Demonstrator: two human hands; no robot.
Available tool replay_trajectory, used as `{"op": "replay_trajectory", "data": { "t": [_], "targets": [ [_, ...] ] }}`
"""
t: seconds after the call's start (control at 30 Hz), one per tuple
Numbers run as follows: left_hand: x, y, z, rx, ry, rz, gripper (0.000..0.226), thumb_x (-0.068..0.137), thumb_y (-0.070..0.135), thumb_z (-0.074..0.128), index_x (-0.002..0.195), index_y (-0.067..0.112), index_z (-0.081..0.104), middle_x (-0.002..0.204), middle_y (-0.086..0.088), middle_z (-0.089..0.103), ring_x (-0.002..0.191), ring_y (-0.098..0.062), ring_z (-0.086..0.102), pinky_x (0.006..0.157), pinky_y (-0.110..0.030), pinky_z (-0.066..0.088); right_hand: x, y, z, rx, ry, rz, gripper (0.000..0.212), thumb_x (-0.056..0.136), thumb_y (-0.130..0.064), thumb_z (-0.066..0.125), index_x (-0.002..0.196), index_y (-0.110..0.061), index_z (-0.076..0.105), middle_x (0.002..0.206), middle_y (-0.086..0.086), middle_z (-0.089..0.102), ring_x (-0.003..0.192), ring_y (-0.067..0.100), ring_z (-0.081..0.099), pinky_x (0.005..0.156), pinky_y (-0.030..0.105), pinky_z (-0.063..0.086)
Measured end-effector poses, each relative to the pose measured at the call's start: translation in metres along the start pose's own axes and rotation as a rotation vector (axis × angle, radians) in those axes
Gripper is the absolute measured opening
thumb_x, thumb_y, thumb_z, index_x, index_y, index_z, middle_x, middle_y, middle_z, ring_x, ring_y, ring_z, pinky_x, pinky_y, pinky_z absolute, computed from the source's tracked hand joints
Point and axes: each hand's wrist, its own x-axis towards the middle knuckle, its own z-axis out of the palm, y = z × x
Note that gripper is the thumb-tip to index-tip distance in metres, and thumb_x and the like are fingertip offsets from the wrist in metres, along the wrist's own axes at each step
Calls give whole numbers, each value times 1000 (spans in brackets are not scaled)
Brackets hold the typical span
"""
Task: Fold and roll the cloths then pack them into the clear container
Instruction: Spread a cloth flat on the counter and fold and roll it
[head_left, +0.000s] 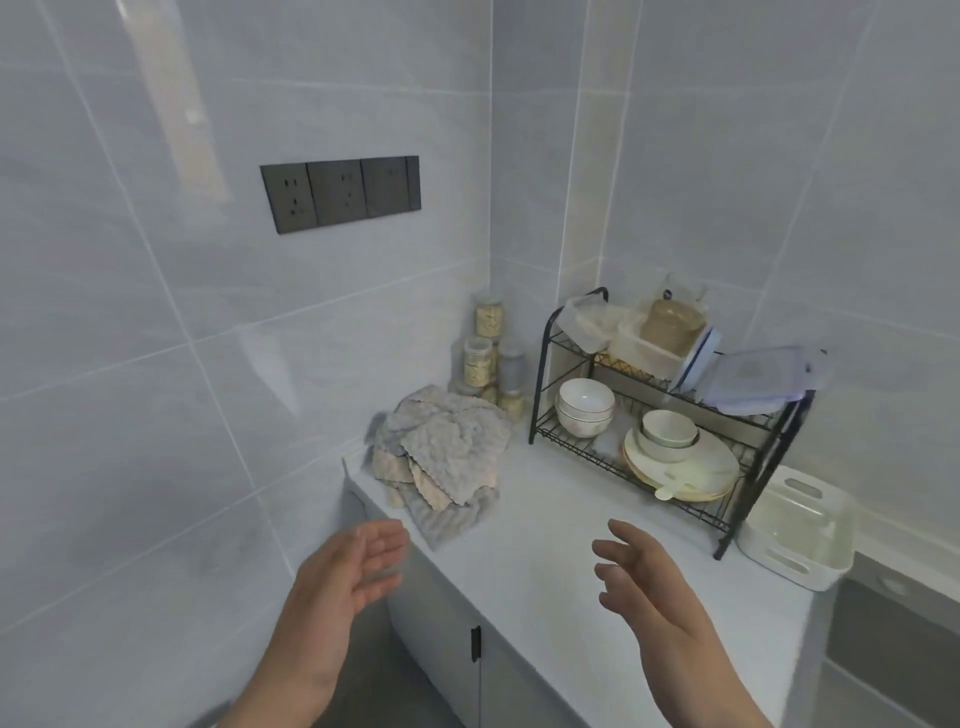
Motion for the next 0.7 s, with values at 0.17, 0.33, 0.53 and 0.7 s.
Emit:
{"op": "replay_trajectory", "data": {
  "t": [0.17, 0.33, 0.53, 0.7],
  "targets": [
    [50, 0, 24, 37, 75, 12, 35, 99, 40, 46, 99, 13, 69, 98, -4, 75, 102, -26, 67, 90, -45, 52, 84, 11, -4, -50, -67, 30, 38, 95, -12, 56, 114, -44, 55, 113, -7, 66, 105, 10, 61, 97, 47, 48],
    [94, -5, 33, 118, 93, -47, 38, 104, 18, 33, 99, 14, 70, 98, -2, 75, 101, -22, 67, 92, -44, 52, 141, 19, 6, -94, -141, 61, 39, 95, -12, 57, 112, -46, 51, 115, -7, 63, 105, 15, 60, 97, 47, 48],
    [178, 4, 37, 144, 85, -88, 22, 98, 17, 50, 99, 10, 71, 100, -6, 74, 100, -21, 67, 85, -36, 53, 206, 25, 17, -181, -155, 112, 33, 93, -13, 59, 109, -42, 57, 114, -9, 65, 103, 8, 62, 95, 41, 50],
    [275, -6, 35, 284, -45, -109, 15, 95, 22, 58, 97, 25, 73, 98, -6, 73, 97, -22, 68, 91, -38, 54, 267, 39, 46, -215, -107, 191, 30, 93, -12, 60, 104, -39, 59, 114, -9, 66, 100, 8, 62, 92, 36, 51]
  ]
}}
